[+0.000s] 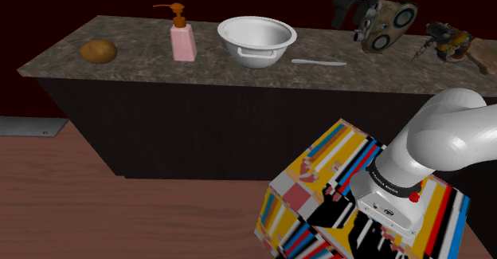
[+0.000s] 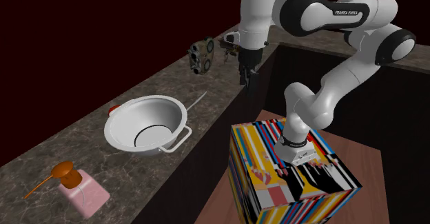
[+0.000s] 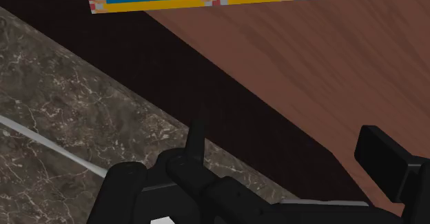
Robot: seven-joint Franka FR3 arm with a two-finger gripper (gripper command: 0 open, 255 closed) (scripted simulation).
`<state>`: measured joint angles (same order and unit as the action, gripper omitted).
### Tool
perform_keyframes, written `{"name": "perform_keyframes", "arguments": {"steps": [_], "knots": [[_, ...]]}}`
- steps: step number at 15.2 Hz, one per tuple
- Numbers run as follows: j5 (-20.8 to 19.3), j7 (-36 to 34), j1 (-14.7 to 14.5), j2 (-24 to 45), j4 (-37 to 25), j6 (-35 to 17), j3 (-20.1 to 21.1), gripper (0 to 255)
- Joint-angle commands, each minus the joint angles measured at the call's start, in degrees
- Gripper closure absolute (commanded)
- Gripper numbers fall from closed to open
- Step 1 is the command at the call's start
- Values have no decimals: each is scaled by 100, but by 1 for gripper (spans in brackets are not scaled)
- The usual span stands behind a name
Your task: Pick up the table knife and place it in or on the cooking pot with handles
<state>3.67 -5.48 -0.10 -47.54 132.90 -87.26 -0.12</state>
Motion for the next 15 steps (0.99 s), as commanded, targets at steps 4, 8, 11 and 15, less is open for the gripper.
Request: {"name": "perform_keyframes", "arguments": {"steps": [4, 8, 11, 15], "knots": [[-312, 759, -41, -11, 324, -300, -411, 0], [-724, 1764, -80, 140, 620, -756, -978, 0], [-1008, 2509, -121, 382, 735, -1138, -1417, 0], [-1312, 3498, -219, 872, 743, -1686, -2013, 0]]}}
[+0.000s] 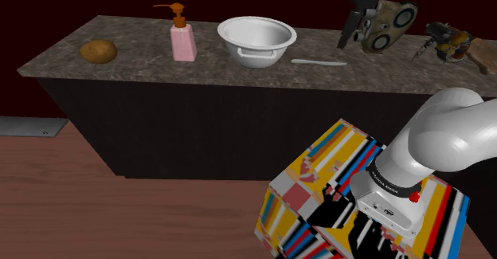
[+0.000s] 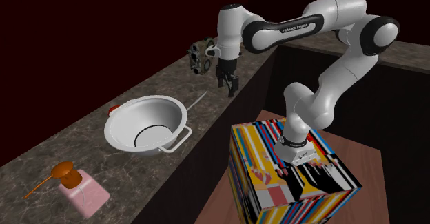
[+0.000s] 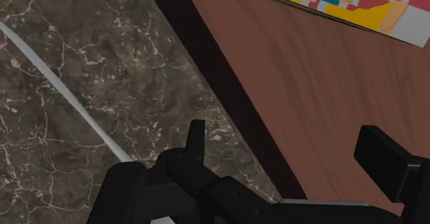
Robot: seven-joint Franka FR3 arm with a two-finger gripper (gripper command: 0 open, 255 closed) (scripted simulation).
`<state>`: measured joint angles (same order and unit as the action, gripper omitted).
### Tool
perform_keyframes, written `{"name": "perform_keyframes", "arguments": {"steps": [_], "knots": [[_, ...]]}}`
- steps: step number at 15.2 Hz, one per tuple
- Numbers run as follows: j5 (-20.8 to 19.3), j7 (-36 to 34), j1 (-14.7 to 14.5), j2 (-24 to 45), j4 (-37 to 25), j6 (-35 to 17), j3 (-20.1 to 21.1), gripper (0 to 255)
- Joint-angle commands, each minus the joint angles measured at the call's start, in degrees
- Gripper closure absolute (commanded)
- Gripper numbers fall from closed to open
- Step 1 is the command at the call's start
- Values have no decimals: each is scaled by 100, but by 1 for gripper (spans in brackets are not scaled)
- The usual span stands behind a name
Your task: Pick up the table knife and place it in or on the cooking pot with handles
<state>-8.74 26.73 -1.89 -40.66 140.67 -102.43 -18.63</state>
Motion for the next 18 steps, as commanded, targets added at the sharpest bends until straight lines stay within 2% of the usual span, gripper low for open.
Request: {"name": "perform_keyframes", "arguments": {"steps": [1, 6, 10, 14, 18], "knots": [[-128, 525, -78, 333, -58, -311, -313, 0], [-237, 1796, -340, 1234, -327, -1017, -1072, 0], [-33, 2903, -643, 2125, -710, -1546, -1678, 0], [548, 4171, -954, 3186, -1232, -1981, -2227, 0], [1520, 5596, -1037, 4412, -1903, -2221, -2513, 0]]}}
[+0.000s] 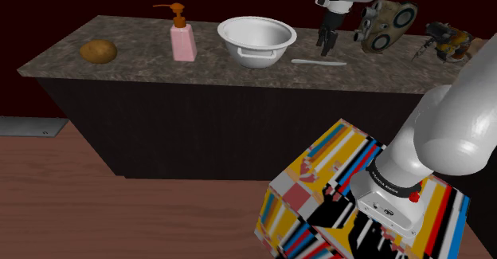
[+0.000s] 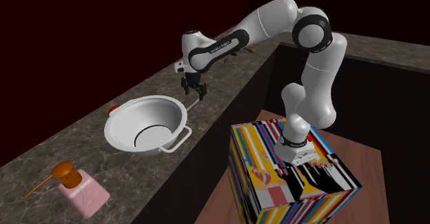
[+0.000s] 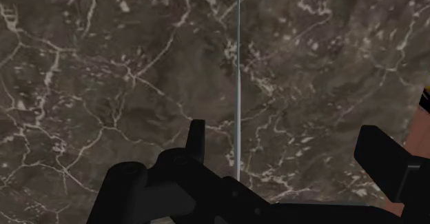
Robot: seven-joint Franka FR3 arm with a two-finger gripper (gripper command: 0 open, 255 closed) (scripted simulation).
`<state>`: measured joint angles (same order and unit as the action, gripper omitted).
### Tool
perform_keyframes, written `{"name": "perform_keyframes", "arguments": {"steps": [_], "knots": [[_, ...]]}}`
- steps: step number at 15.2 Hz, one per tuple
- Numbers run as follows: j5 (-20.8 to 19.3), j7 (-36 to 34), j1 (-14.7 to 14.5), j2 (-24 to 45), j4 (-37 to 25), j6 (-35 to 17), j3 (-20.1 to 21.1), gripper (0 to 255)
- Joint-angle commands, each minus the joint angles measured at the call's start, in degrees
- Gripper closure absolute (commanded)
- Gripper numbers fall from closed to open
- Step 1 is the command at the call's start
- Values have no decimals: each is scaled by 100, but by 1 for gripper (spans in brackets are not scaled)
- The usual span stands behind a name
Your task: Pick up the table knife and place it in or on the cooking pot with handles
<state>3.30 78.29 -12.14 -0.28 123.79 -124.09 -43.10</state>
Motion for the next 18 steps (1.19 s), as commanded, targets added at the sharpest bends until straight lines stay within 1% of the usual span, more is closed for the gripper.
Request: {"name": "perform_keyframes", "arguments": {"steps": [1, 9, 16, 17, 18], "knots": [[455, 628, 35, 541, -318, -69, -44, 0], [855, 903, 137, 946, -89, -572, 70, 0], [854, 902, 138, 945, -90, -571, 71, 0], [854, 902, 138, 945, -90, -571, 71, 255], [854, 902, 138, 945, -90, -571, 71, 255]]}}
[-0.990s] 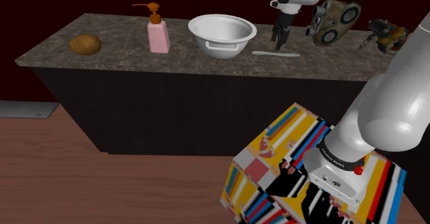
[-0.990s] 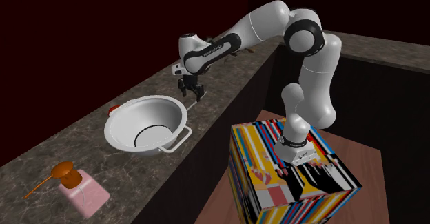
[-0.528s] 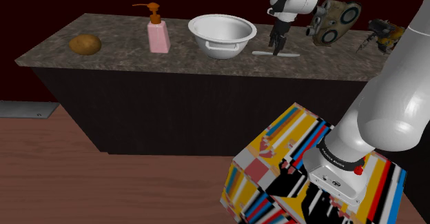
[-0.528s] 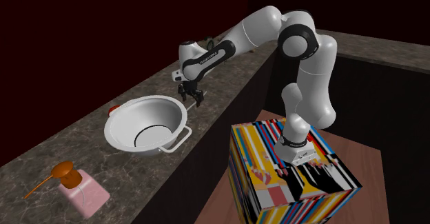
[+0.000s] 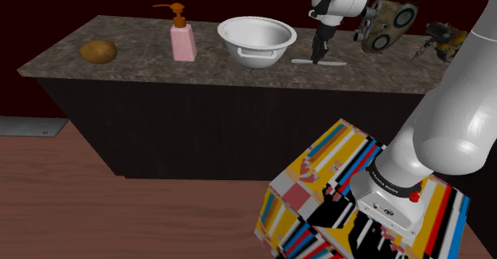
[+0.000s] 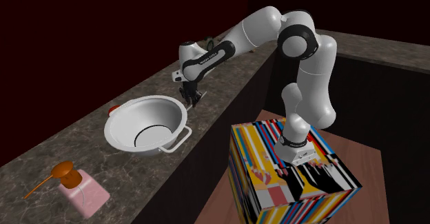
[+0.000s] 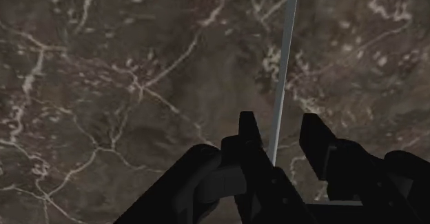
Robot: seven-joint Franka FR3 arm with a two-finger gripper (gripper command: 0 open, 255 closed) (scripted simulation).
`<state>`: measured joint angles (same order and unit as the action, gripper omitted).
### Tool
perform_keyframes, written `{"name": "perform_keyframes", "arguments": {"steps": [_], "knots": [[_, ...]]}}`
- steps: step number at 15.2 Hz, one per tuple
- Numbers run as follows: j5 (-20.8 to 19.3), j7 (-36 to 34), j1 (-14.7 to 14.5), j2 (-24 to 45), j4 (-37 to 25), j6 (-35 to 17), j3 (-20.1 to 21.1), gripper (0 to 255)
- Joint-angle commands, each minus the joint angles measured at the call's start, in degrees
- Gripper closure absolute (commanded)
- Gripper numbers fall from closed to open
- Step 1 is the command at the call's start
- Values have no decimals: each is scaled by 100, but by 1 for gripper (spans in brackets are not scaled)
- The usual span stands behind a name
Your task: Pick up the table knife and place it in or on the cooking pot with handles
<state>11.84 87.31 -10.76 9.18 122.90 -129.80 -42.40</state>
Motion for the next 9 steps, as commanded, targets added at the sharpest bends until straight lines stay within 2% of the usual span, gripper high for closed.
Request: {"name": "perform_keyframes", "arguments": {"steps": [1, 9], "knots": [[0, 0, 0, 0, 0, 0, 0, 255], [-57, -42, -15, -56, -26, 63, -15, 255]]}}
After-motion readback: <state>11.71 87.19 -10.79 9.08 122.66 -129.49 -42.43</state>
